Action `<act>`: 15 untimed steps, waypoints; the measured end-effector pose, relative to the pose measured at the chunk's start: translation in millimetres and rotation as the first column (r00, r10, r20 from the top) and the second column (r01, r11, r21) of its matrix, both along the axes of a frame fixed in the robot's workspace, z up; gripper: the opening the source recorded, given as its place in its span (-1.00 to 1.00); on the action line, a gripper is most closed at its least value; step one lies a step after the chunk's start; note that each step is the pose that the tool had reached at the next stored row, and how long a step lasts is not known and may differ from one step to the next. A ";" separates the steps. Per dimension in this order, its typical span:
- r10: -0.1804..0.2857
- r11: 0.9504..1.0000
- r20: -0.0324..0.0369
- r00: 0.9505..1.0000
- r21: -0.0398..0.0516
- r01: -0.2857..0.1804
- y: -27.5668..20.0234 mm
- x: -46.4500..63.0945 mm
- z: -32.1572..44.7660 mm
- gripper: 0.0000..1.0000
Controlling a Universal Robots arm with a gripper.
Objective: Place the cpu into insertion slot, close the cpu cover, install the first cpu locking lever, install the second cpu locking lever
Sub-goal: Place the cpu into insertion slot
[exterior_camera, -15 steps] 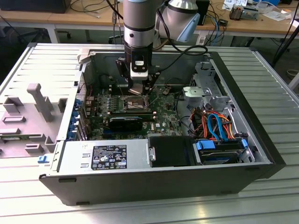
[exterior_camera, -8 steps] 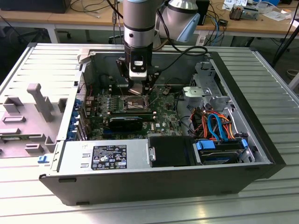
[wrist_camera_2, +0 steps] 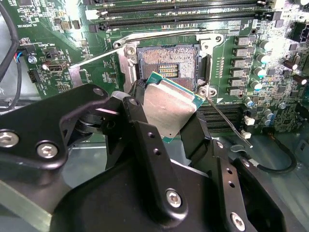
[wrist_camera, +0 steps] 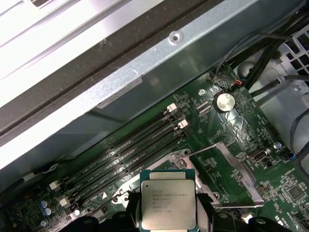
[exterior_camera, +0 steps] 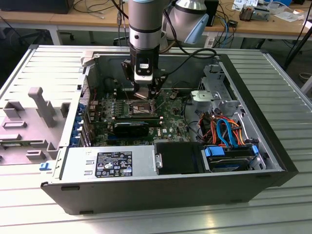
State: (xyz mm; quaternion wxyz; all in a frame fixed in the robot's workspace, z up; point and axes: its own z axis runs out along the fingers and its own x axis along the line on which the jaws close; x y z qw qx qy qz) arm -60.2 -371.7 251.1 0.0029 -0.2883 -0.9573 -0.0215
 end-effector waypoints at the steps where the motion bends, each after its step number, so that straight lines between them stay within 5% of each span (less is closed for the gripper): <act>1: -0.002 1.000 0.000 1.000 0.000 0.002 0.0 0.0 0.0 0.09; 15: -0.021 1.000 0.000 1.000 0.000 0.021 0.0 0.0 -0.4 0.09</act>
